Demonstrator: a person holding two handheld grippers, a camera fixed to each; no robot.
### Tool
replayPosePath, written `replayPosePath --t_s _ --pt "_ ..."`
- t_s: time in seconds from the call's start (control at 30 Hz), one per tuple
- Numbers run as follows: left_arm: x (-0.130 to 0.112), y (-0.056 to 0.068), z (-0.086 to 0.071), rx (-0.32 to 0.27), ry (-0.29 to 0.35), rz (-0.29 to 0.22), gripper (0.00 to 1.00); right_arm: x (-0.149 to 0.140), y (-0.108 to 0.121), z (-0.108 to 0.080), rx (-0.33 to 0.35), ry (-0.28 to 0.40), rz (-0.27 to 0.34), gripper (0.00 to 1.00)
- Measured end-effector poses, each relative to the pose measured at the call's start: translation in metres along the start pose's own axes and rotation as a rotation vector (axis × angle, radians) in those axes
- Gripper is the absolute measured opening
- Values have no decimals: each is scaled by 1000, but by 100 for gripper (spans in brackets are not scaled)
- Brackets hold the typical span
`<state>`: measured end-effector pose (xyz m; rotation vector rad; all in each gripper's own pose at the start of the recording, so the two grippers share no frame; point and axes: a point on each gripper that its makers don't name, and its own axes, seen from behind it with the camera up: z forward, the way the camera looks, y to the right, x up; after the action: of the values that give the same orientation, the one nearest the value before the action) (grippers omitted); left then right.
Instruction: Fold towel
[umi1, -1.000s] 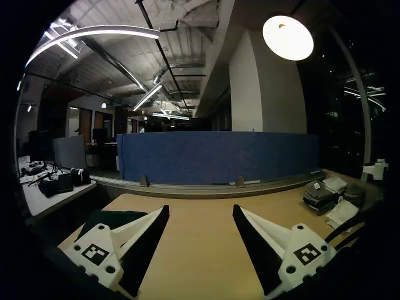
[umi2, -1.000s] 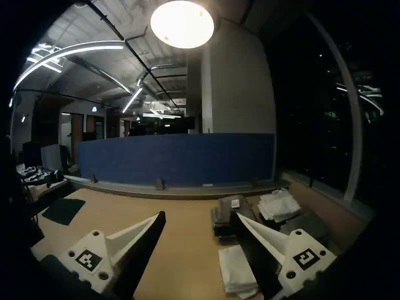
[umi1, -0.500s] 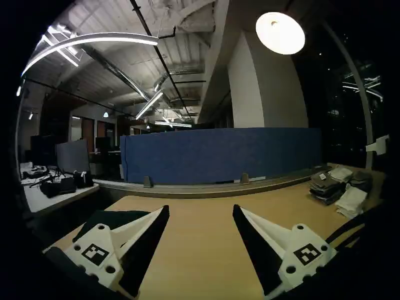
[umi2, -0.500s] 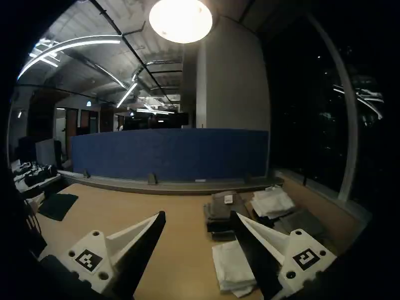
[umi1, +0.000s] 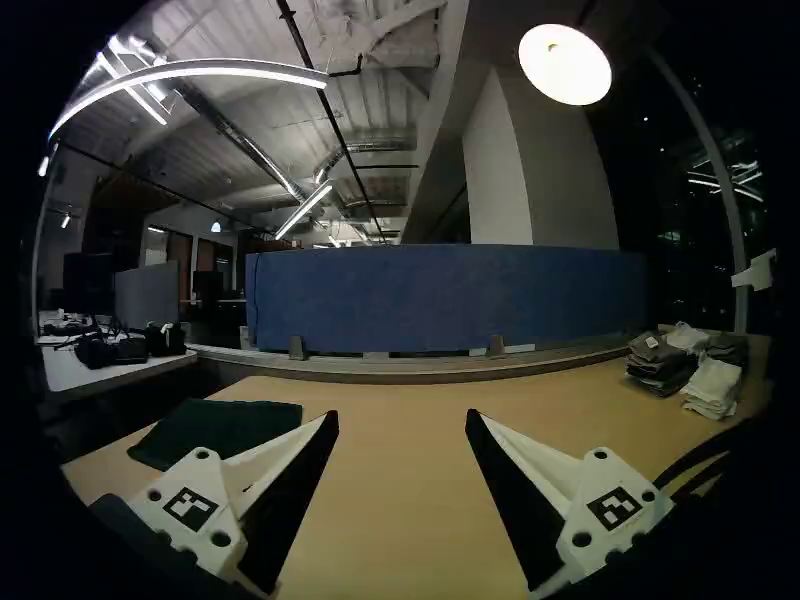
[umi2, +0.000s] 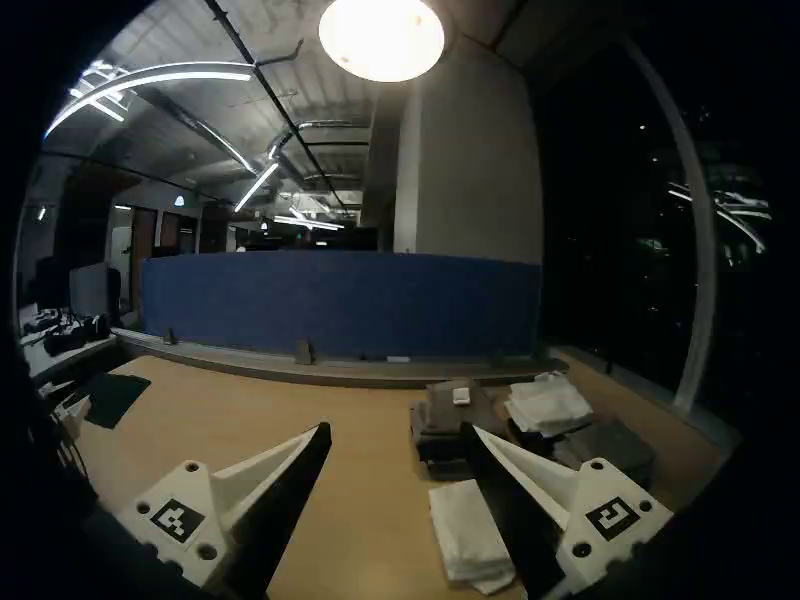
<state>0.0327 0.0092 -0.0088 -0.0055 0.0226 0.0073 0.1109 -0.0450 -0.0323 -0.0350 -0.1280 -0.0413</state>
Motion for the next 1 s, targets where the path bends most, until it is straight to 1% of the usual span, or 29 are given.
replayPosePath --t_s 0.1,0.27,0.47,0.57,0.7,1.0 --pt "-9 -2 2 -1 7 -3 94 -4 -7 3 5 3 2 100" --pt "-18 -3 4 -5 10 -4 94 -6 -13 6 12 7 5 100" --pt "-22 -8 4 0 10 -40 94 -3 -16 7 19 18 1 100" --pt "-22 -10 3 14 9 -30 94 -3 -16 8 18 18 0 100" --pt "-32 -11 3 20 -25 -11 94 -1 -15 9 24 24 6 100" --pt "-33 -11 2 22 -23 -10 95 6 -9 10 46 54 9 100"
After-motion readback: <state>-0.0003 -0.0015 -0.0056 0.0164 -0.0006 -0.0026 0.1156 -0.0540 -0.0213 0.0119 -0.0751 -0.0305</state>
